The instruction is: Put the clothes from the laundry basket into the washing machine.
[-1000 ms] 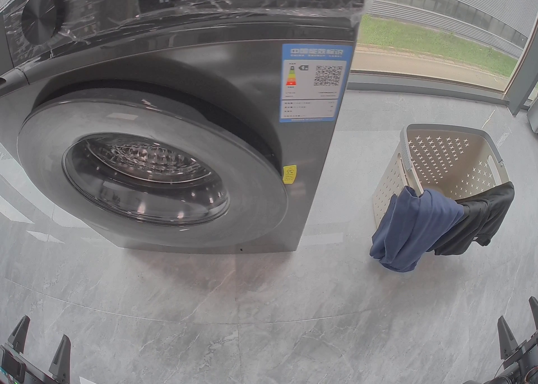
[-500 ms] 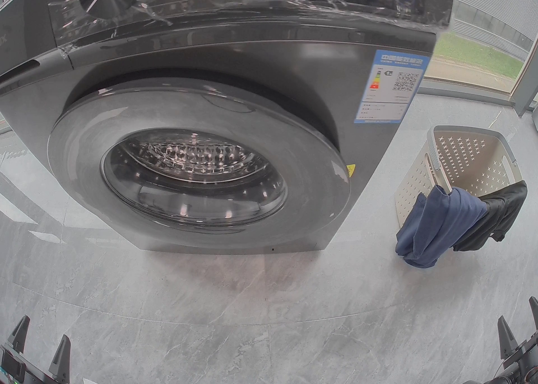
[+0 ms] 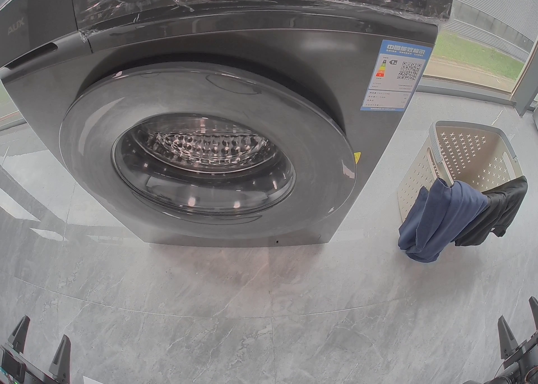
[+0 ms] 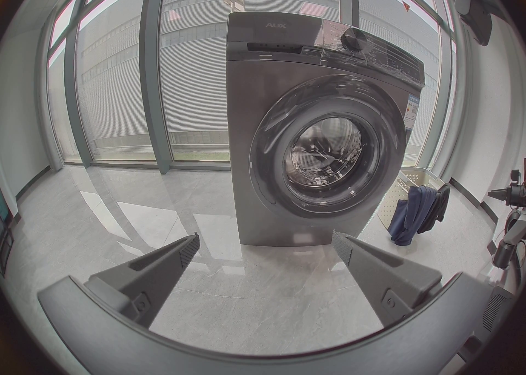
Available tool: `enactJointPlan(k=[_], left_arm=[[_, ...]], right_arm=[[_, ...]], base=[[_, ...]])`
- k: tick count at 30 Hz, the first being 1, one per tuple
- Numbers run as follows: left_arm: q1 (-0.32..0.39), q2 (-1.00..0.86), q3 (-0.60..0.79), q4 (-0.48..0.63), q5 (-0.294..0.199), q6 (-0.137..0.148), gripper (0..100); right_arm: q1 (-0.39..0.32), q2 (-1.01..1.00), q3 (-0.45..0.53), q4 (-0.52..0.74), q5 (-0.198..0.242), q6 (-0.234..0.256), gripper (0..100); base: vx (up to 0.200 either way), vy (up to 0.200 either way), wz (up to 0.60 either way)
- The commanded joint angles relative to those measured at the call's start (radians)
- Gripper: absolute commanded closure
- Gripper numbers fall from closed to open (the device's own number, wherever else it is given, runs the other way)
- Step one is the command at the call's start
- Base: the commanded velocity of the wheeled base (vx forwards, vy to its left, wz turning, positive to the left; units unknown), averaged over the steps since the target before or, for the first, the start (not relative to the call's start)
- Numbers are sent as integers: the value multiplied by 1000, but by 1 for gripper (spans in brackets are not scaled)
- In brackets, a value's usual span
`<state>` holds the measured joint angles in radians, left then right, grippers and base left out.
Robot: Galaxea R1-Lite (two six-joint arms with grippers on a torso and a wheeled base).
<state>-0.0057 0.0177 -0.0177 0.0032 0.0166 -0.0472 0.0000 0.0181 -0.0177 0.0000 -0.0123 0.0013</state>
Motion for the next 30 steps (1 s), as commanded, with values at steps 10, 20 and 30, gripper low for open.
enactJointPlan(k=[10, 20, 30], left_arm=[[0, -18, 16, 0, 0, -2, 0], [0, -18, 16, 0, 0, -2, 0], [0, -18, 16, 0, 0, -2, 0]], right_arm=[[0, -7, 16, 0, 0, 0, 0], [0, -7, 16, 0, 0, 0, 0], [0, -7, 16, 2, 0, 0, 0]], base=[[0, 200, 0], [0, 60, 0], [0, 0, 0]])
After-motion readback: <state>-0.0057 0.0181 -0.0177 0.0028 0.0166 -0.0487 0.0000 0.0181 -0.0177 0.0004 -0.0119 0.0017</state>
